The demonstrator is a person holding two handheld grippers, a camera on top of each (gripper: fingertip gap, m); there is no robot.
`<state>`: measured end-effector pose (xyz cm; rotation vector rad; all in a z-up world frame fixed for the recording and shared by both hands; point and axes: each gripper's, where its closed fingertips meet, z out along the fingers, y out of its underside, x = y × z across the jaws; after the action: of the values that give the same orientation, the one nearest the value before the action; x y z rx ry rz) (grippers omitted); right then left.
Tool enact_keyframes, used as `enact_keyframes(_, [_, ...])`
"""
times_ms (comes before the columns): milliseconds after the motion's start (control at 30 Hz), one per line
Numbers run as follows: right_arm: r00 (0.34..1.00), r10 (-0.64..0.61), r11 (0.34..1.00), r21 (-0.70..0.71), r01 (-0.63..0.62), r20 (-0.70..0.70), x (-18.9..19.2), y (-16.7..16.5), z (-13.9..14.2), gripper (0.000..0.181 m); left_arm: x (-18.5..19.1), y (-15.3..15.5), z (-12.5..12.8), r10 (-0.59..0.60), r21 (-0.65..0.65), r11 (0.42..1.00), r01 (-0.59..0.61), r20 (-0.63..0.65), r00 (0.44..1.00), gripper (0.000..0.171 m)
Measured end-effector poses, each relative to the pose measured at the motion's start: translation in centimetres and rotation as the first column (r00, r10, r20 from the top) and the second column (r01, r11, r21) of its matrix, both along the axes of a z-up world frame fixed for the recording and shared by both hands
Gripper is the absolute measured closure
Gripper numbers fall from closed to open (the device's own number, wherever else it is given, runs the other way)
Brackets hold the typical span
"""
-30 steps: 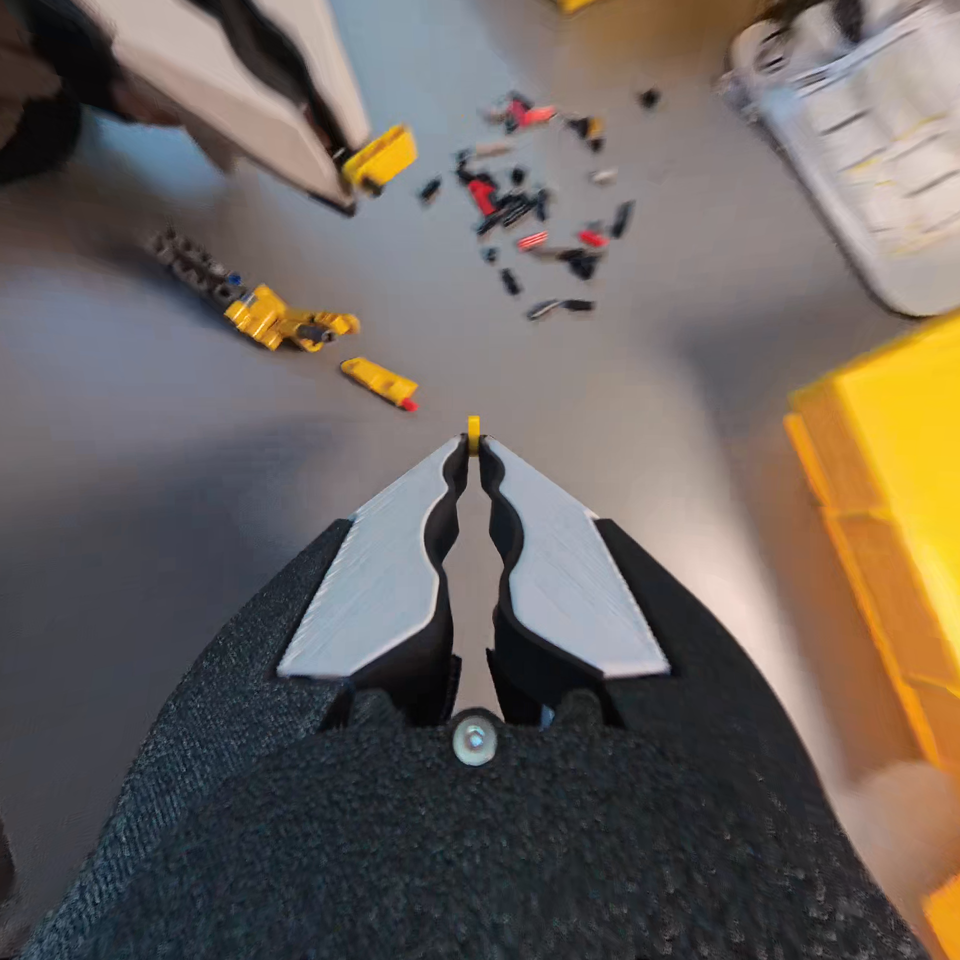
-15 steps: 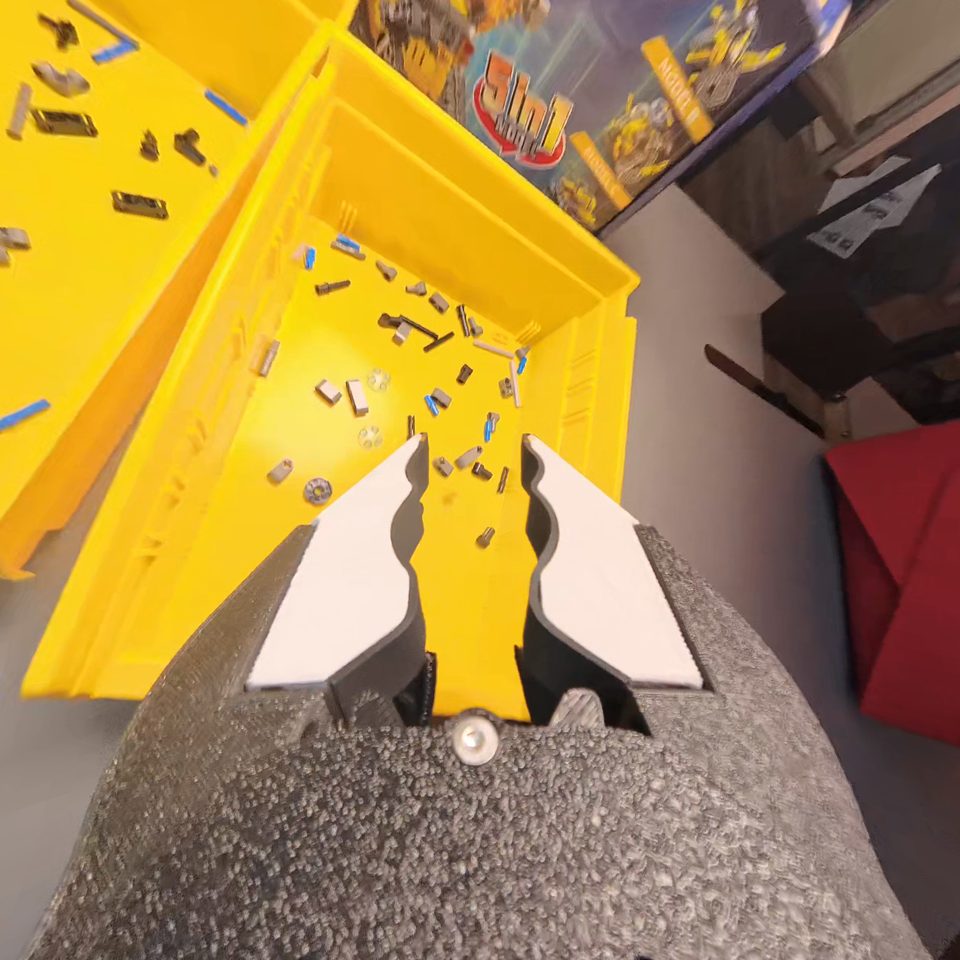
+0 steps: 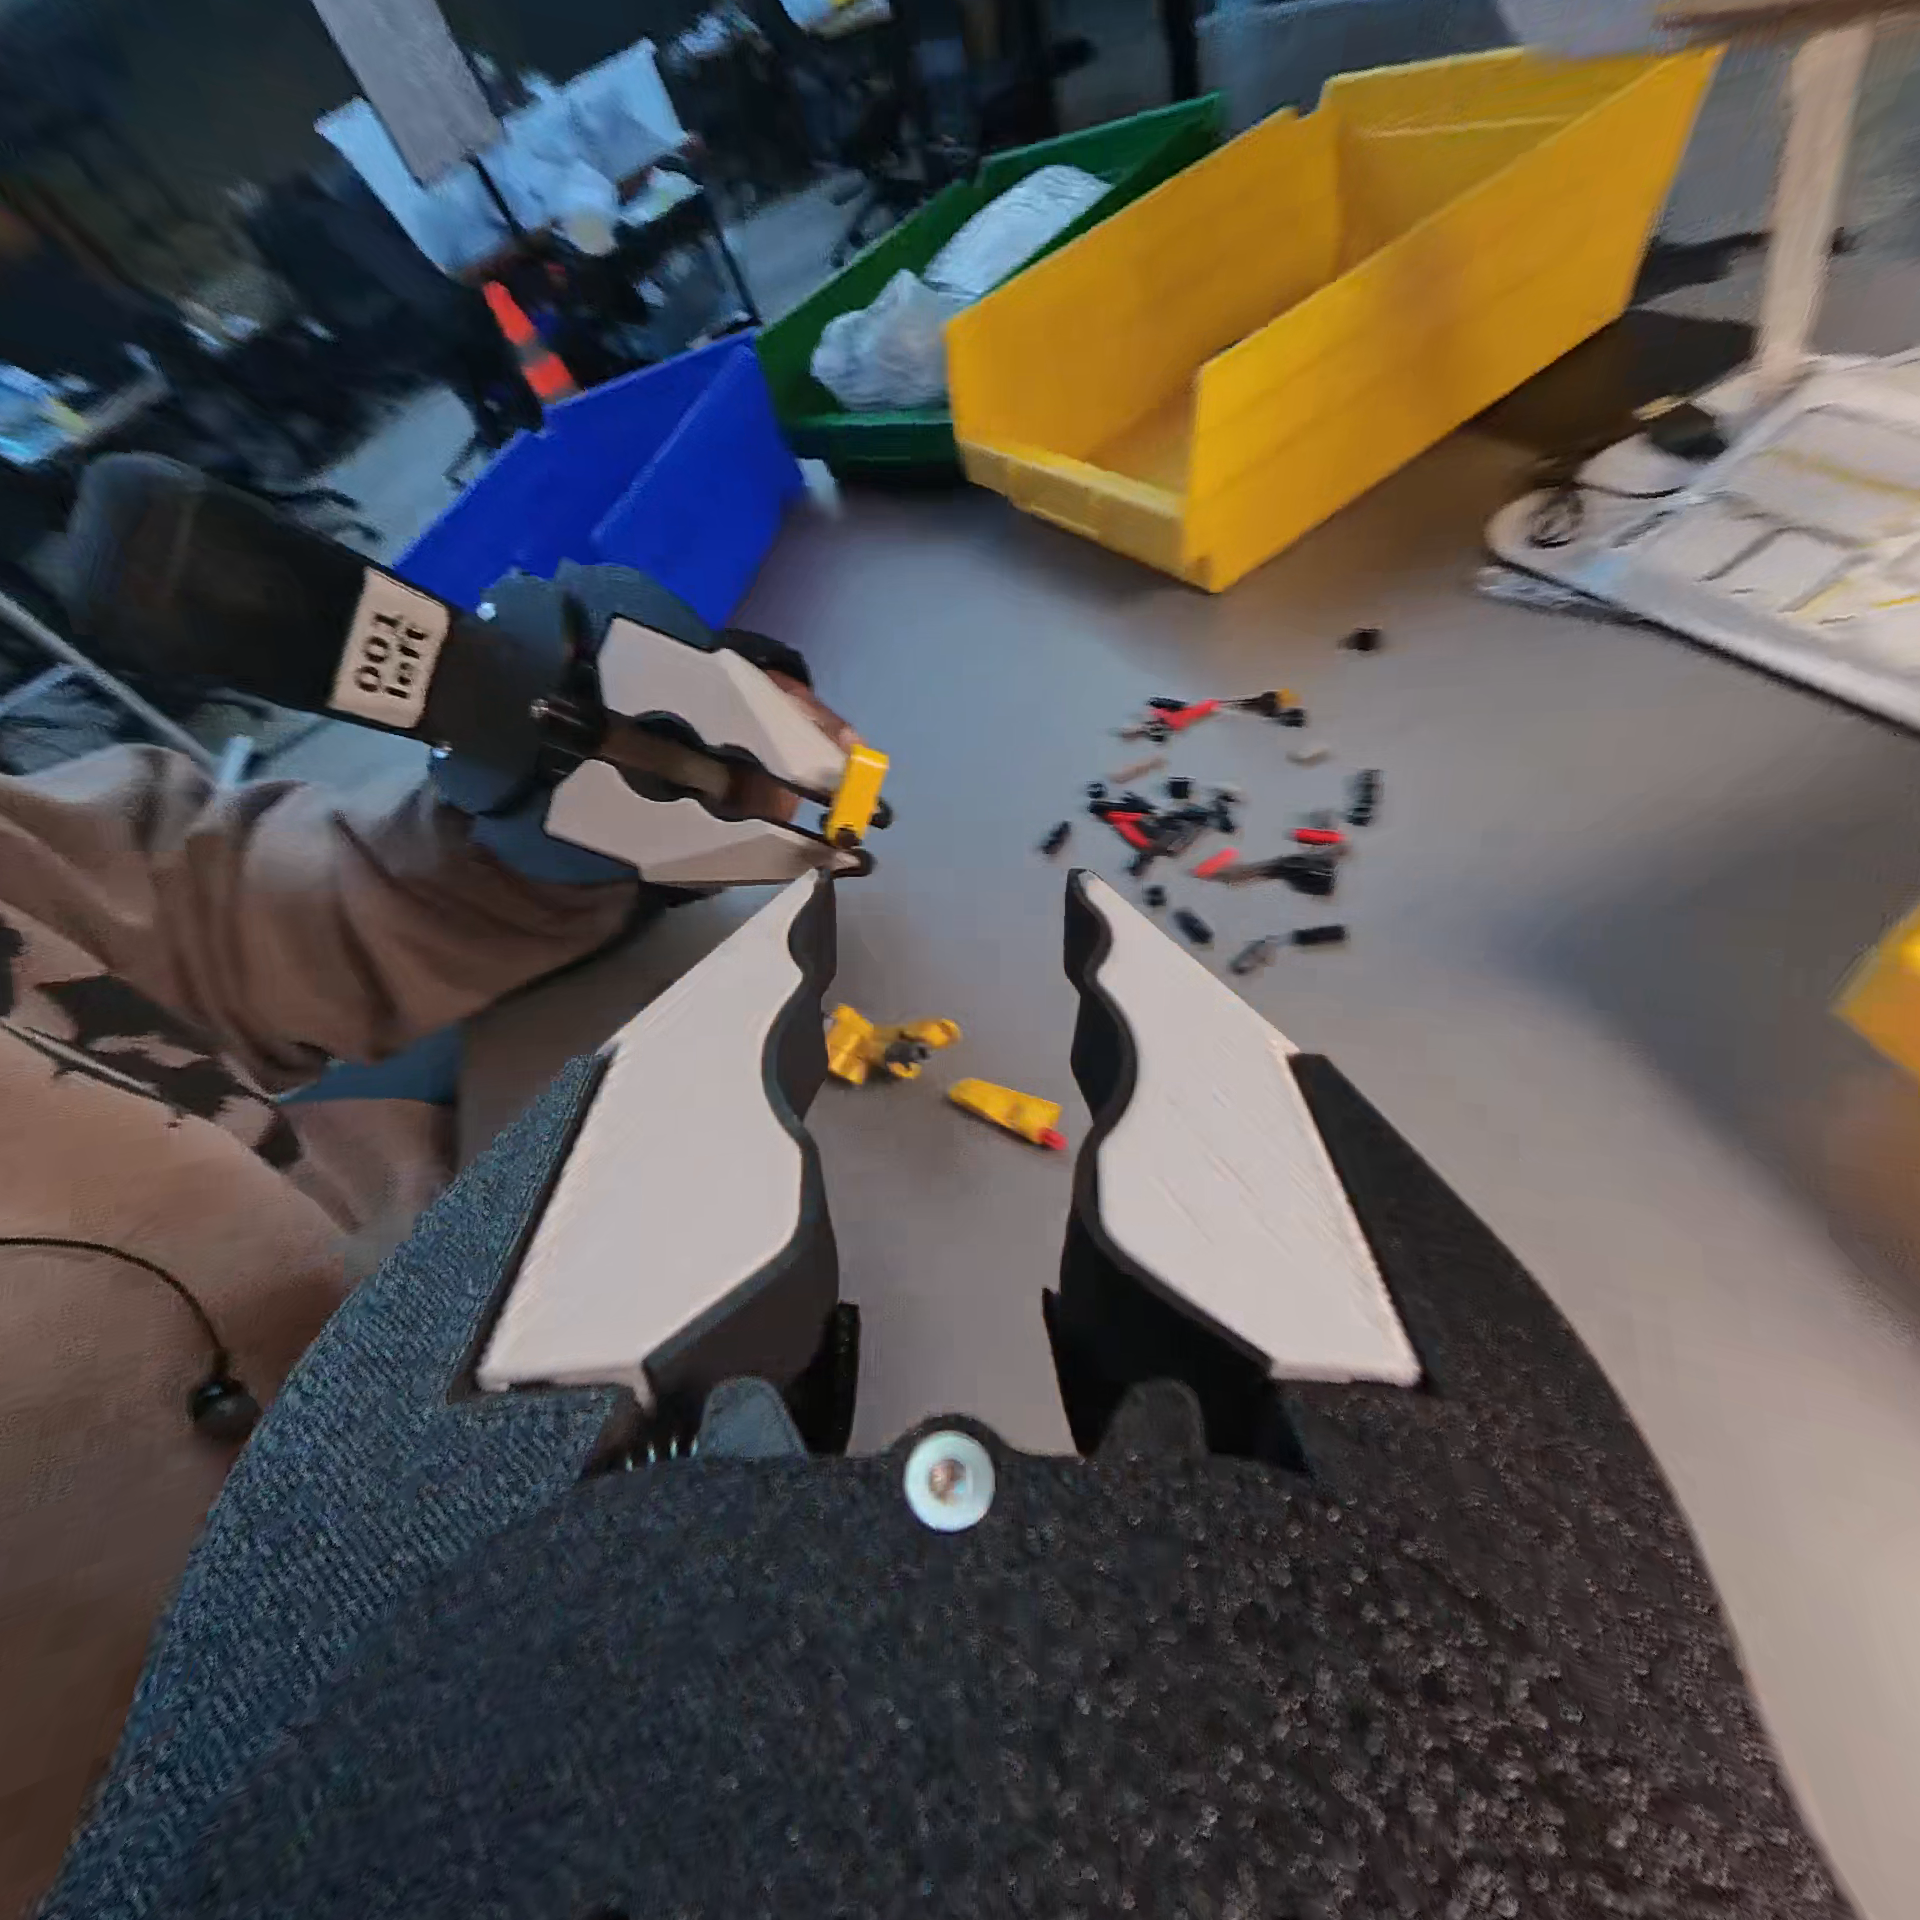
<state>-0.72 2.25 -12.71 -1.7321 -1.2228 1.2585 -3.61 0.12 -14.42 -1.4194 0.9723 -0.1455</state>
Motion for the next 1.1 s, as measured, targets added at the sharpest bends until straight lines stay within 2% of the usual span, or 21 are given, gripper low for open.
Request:
enact_keyframes(100, [0.997, 0.048, 0.997, -0.062, -0.052, -0.064, -2.6, -2.1, -1.3, 0.139, 0.1, 0.0, -0.2, 0.007, 0.027, 1.0, -0.006, -0.036, 0.999, 0.165])
enact_keyframes(267, [0.99, 0.055, 0.993, -0.097, -0.067, -0.128, -3.7, -2.3, -1.2, 0.172, 0.3, 0.0, -0.6, 0.009, 0.045, 0.999, -0.005, -0.082, 0.997, 0.165])
enact_keyframes(333, [0.988, 0.067, 0.993, -0.092, -0.081, -0.14, -3.5, -2.5, -1.1, 0.175, 0.4, 0.0, -0.7, 0.008, 0.038, 0.999, -0.005, -0.085, 0.996, 0.165])
enact_keyframes(633, [0.97, 0.102, 0.98, -0.146, -0.136, -0.223, -2.8, -2.6, 0.0, 0.177, 0.0, -0.3, 0.2, -0.018, -0.017, 1.0, 0.017, -0.066, 0.998, 0.166])
enact_keyframes(700, [0.963, 0.012, 0.984, -0.167, -0.059, -0.268, -0.8, -0.1, 1.0, 0.177, -2.8, 0.5, 0.9, 0.056, -0.031, 0.998, -0.056, -0.02, 0.998, 0.167])
enact_keyframes(767, [0.968, -0.059, 0.994, -0.105, 0.034, -0.245, 1.9, 2.6, 1.0, 0.177, -4.5, 0.7, 1.8, 0.042, -0.105, 0.994, -0.033, 0.091, 0.995, 0.167])
enact_keyframes(900, [0.981, 0.023, 0.999, -0.021, -0.028, -0.19, 0.3, 0.2, -0.2, 0.176, -1.9, 1.3, 0.4, -0.01, -0.152, 0.988, 0.024, 0.093, 0.996, 0.166])
enact_keyframes(967, [0.979, 0.046, 0.998, -0.024, -0.052, -0.198, -0.2, -0.2, -0.4, 0.176, -1.4, 1.4, -0.5, -0.02, -0.185, 0.982, 0.04, 0.109, 0.994, 0.165])
enact_keyframes(1100, [0.982, 0.008, 0.999, 0.032, -0.002, -0.186, 0.2, 0.9, -1.3, 0.176, -2.3, 1.4, -2.0, -0.001, -0.243, 0.969, 0.04, 0.157, 0.988, 0.165])
